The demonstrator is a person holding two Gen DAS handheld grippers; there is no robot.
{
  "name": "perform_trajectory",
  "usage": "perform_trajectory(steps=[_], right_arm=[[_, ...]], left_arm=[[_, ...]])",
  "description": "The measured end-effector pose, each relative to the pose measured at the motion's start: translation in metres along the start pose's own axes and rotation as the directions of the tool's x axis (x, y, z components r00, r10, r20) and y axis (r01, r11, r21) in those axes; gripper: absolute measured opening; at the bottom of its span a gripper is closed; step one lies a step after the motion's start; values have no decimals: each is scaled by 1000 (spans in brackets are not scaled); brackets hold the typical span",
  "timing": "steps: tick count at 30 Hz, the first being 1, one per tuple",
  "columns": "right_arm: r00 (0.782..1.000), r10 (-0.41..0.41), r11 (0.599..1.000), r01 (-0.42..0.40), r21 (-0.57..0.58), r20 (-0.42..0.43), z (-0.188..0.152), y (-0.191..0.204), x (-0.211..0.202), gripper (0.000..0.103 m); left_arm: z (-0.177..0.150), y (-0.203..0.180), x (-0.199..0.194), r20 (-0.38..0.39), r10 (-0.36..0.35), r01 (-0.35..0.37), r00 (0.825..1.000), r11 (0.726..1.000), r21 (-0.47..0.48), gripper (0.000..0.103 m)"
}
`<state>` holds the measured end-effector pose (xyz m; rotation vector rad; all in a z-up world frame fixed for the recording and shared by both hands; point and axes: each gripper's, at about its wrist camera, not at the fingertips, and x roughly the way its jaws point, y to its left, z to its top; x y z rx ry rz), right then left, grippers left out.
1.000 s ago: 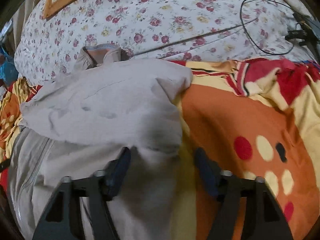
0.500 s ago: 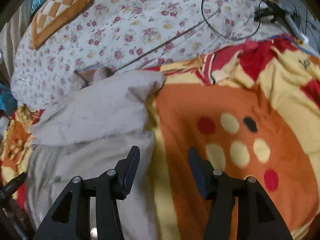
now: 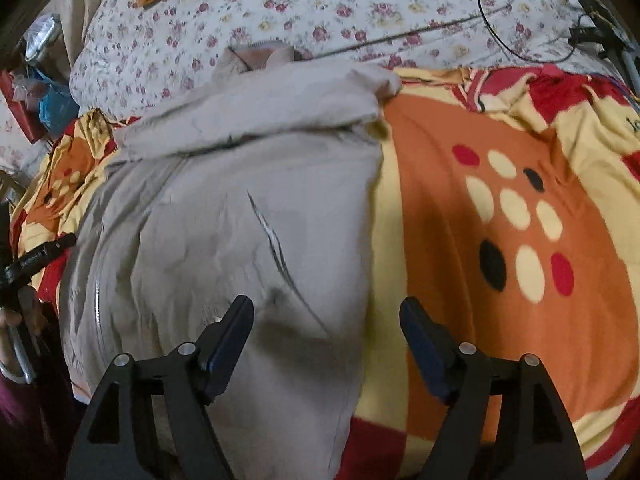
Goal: Fold large clothes
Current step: 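Move both grippers down to the ribbed hem of the beige jacket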
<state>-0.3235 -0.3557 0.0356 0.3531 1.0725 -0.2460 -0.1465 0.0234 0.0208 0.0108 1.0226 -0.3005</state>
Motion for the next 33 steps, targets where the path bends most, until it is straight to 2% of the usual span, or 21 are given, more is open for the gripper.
perform_trajectory(steps=[7, 13, 15, 17, 20, 22, 24, 25, 27, 28, 29, 33], right_arm=[[1000, -13, 1000, 13, 16, -17, -16, -6, 0, 78], [1000, 1, 1000, -1, -9, 13, -16, 2, 5, 77], [1000, 5, 1000, -5, -24, 26, -15, 6, 9, 66], [999, -2, 999, 4, -54, 44, -15, 10, 9, 8], [998, -3, 998, 7, -60, 67, -16, 6, 0, 6], [997, -22, 998, 26, -49, 71, -17, 1, -4, 6], [999, -5, 999, 8, -41, 54, -20, -1, -8, 6], [999, 5, 999, -3, -46, 45, -21, 0, -10, 13], [999, 42, 998, -42, -48, 8, -27, 2, -14, 32], [997, 76, 996, -76, -42, -11, -31, 3, -15, 59], [994, 102, 994, -103, -32, -29, -35, 3, -17, 70], [986, 135, 990, -137, -12, -96, -51, 5, -21, 69]], left_arm=[[-13, -1, -6, -10, 7, -7, 1000, 999, 35, 77], [-25, 5, -12, -40, -34, 36, 999, 998, 49, 77], [-29, 9, -15, -46, -23, 26, 999, 998, 54, 77], [-31, 14, -18, -50, -28, 30, 998, 999, 40, 77], [-36, 22, -24, -54, -66, 66, 996, 998, -4, 77], [-43, 24, -26, -70, -90, 89, 993, 996, -17, 77], [-51, 24, -27, -91, -103, 102, 991, 995, -11, 77], [-55, 25, -28, -97, -106, 106, 990, 994, -7, 77], [-64, 25, -28, -115, -120, 120, 986, 993, -3, 77], [-68, 25, -27, -127, -125, 125, 984, 992, -4, 77], [-72, 25, -26, -140, -128, 129, 982, 992, -2, 77], [-87, 21, -23, -174, -151, 154, 973, 988, 2, 77]])
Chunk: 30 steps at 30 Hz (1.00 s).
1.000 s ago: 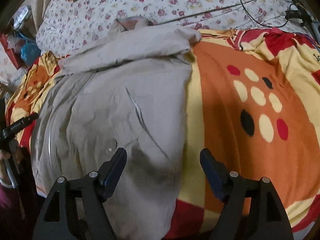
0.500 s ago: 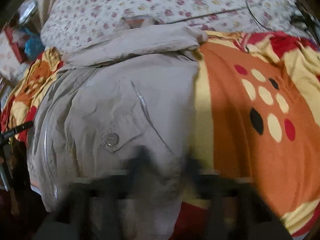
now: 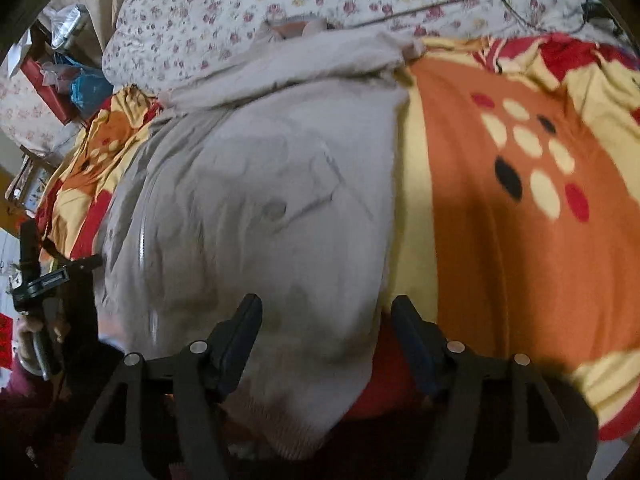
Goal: Fold large clothes
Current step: 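Move both grippers down to the ribbed hem of the beige jacket, then close both grippers on the ribbed jacket hem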
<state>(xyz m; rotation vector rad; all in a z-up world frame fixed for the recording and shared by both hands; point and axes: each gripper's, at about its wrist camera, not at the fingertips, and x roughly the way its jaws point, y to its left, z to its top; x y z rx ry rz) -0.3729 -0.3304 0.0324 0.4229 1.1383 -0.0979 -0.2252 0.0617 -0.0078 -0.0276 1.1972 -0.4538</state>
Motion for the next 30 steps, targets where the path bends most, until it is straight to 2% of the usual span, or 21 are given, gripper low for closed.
perform_trajectory(steps=[6, 7, 11, 18, 22, 24, 26, 30], right_arm=[[993, 22, 999, -26, -33, -117, -13, 8, 23, 71], [991, 34, 999, -40, -37, -129, -14, 8, 25, 73], [983, 110, 991, -120, -58, -147, -24, 16, 27, 73], [978, 150, 983, -164, -86, -148, -28, 24, 27, 74], [970, 144, 981, -166, -96, -198, -31, 26, 33, 74], [957, 153, 972, -190, -135, -245, -35, 35, 37, 73], [943, 162, 961, -218, -171, -291, -38, 43, 44, 69], [946, 121, 959, -190, -211, -301, -38, 55, 50, 70]], left_arm=[[-7, -12, 3, -8, 21, -21, 1000, 999, 34, 80], [-7, -13, 2, -29, 33, -32, 999, 999, 37, 80], [-13, -12, 5, -74, 26, -24, 997, 999, 28, 80], [-21, -20, 11, -95, 50, -46, 994, 998, 46, 80], [-26, -18, 10, -124, 36, -33, 992, 999, 24, 80], [-30, -18, 9, -122, 40, -37, 992, 999, 29, 80], [-31, -18, 9, -121, 47, -43, 992, 999, 33, 80], [-34, -20, 11, -118, 48, -45, 992, 999, 30, 80]])
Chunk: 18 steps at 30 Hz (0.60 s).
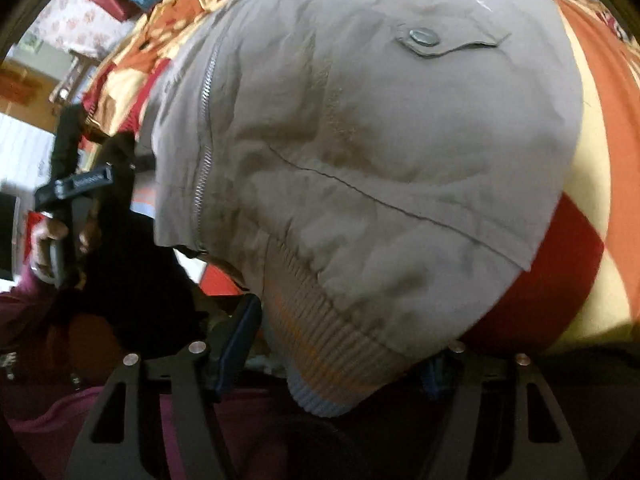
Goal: Fold large clothes
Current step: 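Close both grippers on the ribbed jacket hem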
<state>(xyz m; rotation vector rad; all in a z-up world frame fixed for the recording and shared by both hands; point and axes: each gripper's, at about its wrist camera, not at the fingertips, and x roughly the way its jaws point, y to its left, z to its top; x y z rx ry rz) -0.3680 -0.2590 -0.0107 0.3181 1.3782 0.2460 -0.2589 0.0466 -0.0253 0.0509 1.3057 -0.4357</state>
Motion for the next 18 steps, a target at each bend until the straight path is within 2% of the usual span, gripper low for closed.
perform_trajectory(steps=[4, 9, 12, 13, 16, 17, 18], right_arm=[[1000, 10, 1000, -11, 28, 27, 0, -3, -5, 70], [997, -34, 997, 29, 70, 64, 2, -20, -26, 69], [995, -18, 997, 10, 81, 95, 6, -25, -31, 71], [996, -19, 998, 12, 69, 92, 6, -24, -28, 68], [995, -38, 999, 34, 40, 95, 5, -12, -16, 40], [995, -27, 999, 24, 37, 101, 4, -12, -15, 38], [994, -18, 999, 14, 33, 108, 3, -12, -18, 35]], left_arm=[[1, -1, 3, -4, -2, 2, 1000, 1000, 0, 81], [4, 1, 3, -6, -4, 4, 1000, 1000, -1, 81], [5, 3, 6, -10, -1, 1, 1000, 1000, -7, 83], [5, 3, 6, -13, 1, -1, 1000, 1000, -8, 83], [5, 2, 8, -21, -8, 8, 1000, 1000, -3, 83], [5, 1, 7, -23, -24, 24, 999, 1000, 3, 77], [5, 0, 6, -21, -45, 46, 999, 999, 18, 67]])
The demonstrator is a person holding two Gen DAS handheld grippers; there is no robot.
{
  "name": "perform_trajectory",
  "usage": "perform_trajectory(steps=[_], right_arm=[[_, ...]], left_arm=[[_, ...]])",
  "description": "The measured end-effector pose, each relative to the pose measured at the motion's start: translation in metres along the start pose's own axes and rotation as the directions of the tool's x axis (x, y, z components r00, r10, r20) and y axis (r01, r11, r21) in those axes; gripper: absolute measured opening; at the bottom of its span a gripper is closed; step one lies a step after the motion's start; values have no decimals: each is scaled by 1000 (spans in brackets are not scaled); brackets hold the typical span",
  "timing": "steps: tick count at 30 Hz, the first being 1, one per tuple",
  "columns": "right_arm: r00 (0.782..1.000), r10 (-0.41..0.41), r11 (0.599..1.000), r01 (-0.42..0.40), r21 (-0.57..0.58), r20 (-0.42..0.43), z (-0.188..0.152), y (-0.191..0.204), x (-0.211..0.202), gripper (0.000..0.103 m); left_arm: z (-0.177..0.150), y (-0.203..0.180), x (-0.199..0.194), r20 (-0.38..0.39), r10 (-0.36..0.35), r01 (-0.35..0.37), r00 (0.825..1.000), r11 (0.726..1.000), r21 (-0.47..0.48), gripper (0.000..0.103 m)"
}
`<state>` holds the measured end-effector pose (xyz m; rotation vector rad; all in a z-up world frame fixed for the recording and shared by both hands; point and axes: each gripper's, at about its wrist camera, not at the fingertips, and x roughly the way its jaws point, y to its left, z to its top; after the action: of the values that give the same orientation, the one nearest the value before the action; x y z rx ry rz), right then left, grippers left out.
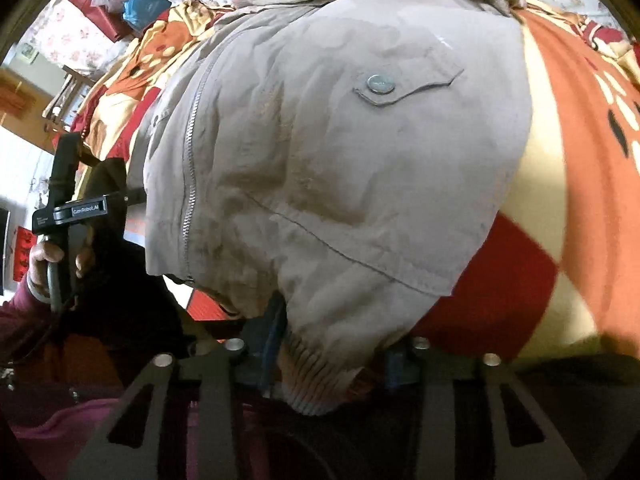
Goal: Fold large clothes
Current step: 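Close both grippers on the ribbed jacket hem, then lift the held hem and fold it over toward the collar with both grippers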
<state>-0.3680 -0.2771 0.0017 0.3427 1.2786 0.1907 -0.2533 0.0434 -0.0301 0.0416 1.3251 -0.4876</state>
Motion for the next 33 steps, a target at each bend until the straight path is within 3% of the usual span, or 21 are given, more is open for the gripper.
perform_trajectory(steps=[1, 2, 4, 9, 11, 14, 17, 21, 24, 27, 33], right_arm=[[1000, 17, 1000, -17, -1, 18, 0, 0, -5, 29], [999, 31, 1000, -31, -5, 35, 0, 0, -9, 26], [997, 52, 999, -51, -14, 66, 1, 3, -18, 25], [966, 138, 990, -132, -42, 218, 21, 12, -59, 21], [941, 178, 984, -174, -41, 287, 32, 7, -78, 17], [894, 211, 975, -221, -21, 395, 52, -4, -100, 16], [858, 193, 976, -219, -1, 476, 82, -7, -107, 14], [849, 126, 987, -160, 23, 514, 126, -14, -111, 13], [836, 75, 988, -135, 72, 543, 157, -31, -116, 13], [822, 38, 984, -131, 123, 568, 188, -54, -117, 13], [824, -53, 949, -134, 285, 564, 254, -119, -90, 13]], left_arm=[[0, -3, -1, -3, -32, 32, 999, 999, 22, 37], [-1, -5, -3, -13, -52, 52, 999, 998, 44, 24], [2, -7, -11, 2, -62, 62, 998, 995, 80, 15], [30, 7, -61, 89, -210, 207, 974, 978, 37, 13], [46, 11, -86, 170, -231, 230, 958, 973, 26, 13], [81, 16, -119, 293, -265, 275, 919, 961, 7, 13], [117, 9, -135, 379, -256, 263, 890, 964, 32, 13], [167, -8, -141, 455, -225, 223, 861, 973, 59, 13], [207, -17, -134, 487, -203, 208, 849, 977, 43, 13], [246, -25, -118, 500, -160, 168, 851, 985, 30, 13], [320, -33, -62, 469, -74, 112, 880, 992, -53, 13]])
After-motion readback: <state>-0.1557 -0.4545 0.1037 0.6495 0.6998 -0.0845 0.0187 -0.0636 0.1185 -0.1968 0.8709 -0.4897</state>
